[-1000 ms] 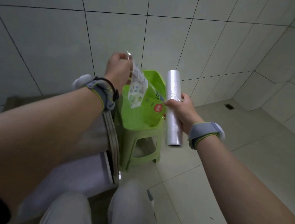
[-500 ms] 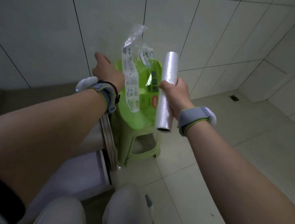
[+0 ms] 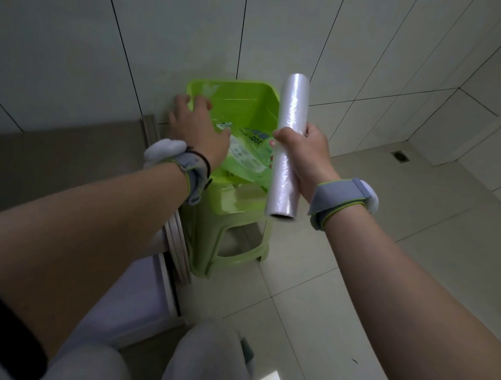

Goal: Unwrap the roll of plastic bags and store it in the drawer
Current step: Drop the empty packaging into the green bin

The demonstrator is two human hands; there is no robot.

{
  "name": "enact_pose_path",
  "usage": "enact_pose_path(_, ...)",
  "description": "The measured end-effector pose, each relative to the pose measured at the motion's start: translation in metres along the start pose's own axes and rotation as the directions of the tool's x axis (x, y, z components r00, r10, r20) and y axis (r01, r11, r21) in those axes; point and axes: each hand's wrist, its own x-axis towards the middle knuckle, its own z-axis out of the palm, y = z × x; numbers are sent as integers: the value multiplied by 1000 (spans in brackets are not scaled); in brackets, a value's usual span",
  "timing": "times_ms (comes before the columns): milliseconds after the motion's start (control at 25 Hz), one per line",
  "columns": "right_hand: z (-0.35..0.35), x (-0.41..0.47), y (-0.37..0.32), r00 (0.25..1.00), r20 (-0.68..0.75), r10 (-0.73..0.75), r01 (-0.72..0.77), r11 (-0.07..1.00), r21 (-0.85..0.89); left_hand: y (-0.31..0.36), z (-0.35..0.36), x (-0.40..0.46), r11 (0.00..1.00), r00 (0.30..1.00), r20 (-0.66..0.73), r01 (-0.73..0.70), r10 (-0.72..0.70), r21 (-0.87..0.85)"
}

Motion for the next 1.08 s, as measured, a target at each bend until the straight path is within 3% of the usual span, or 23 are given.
enact_pose_path(40, 1, -1, 0, 1000, 4, 0, 0, 1000, -3, 2, 4, -6, 985, 986, -17, -167, 168, 34)
enact_pose_path(80, 2, -2, -1, 1000, 6, 2, -2, 1000, -3, 5, 8, -10, 956, 953, 79, -295, 294, 2)
enact_pose_path(120, 3, -3, -1, 1000, 8, 0, 0, 1000, 0, 7, 12, -15, 932, 895, 270, -362, 356, -26)
enact_pose_path(200, 2, -2, -3, 1000, 18, -11, 11, 1000, 7, 12, 25, -23, 921, 687, 676, -389, 268, 30)
enact_pose_path(240, 0, -1, -4, 1000, 25, -16, 16, 1000, 15, 15, 29, -25, 924, 628, 758, -370, 174, 94)
enact_pose_path(280, -3, 0, -5, 999, 34, -21, 20, 1000, 19, 18, 33, -25, 921, 620, 779, -353, 97, 166)
enact_pose_path(400, -15, -4, -4, 997, 72, 11, -10, 1000, -13, 24, 39, -23, 929, 719, 695, -260, 3, 265)
enact_pose_path(480, -22, -9, 1, 993, 106, 42, -37, 998, -50, 21, 37, -21, 964, 818, 574, -184, 41, 192)
enact_pose_path(560, -20, -15, 3, 990, 133, 55, -48, 997, -56, 14, 29, -20, 979, 865, 491, -176, 105, 102)
enact_pose_path(760, 7, -39, -7, 980, 193, 40, -28, 997, -66, -1, -10, -21, 982, 912, 386, -178, 141, 64)
enact_pose_path(920, 29, -65, -27, 974, 227, -9, 25, 997, -68, -18, -53, -29, 981, 873, 473, -176, 118, 81)
enact_pose_path(1080, 60, -96, -37, 964, 265, -18, 16, 1000, 12, -48, -105, -44, 999, 879, 474, -28, 42, -38)
